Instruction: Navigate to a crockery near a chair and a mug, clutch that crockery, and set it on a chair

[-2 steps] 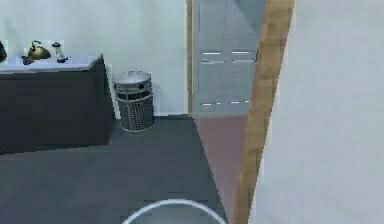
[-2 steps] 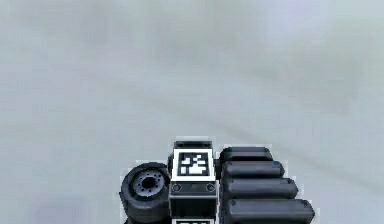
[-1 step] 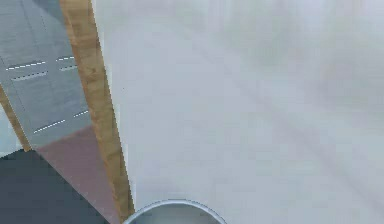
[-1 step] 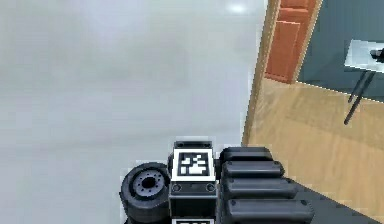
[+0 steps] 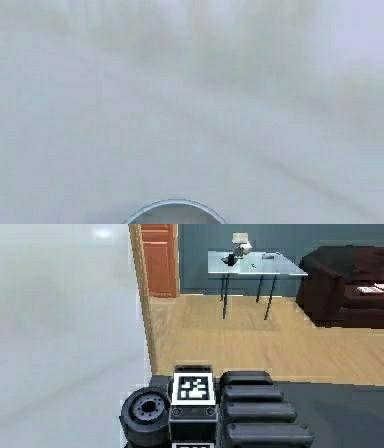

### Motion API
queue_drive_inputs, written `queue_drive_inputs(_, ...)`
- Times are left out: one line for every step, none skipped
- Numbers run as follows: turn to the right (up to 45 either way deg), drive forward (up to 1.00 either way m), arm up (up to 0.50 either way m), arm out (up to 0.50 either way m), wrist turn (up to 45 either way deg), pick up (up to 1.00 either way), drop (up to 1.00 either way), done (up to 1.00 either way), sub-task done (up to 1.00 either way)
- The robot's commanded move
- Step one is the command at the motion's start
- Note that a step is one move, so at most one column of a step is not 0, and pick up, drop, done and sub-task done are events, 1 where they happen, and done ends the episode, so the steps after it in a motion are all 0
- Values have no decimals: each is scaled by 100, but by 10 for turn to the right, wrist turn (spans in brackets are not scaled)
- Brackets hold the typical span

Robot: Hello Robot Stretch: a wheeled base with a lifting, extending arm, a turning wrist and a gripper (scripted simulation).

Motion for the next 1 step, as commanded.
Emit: queue_drive_inputs(-450,0,0,0,0,0,0,0,0)
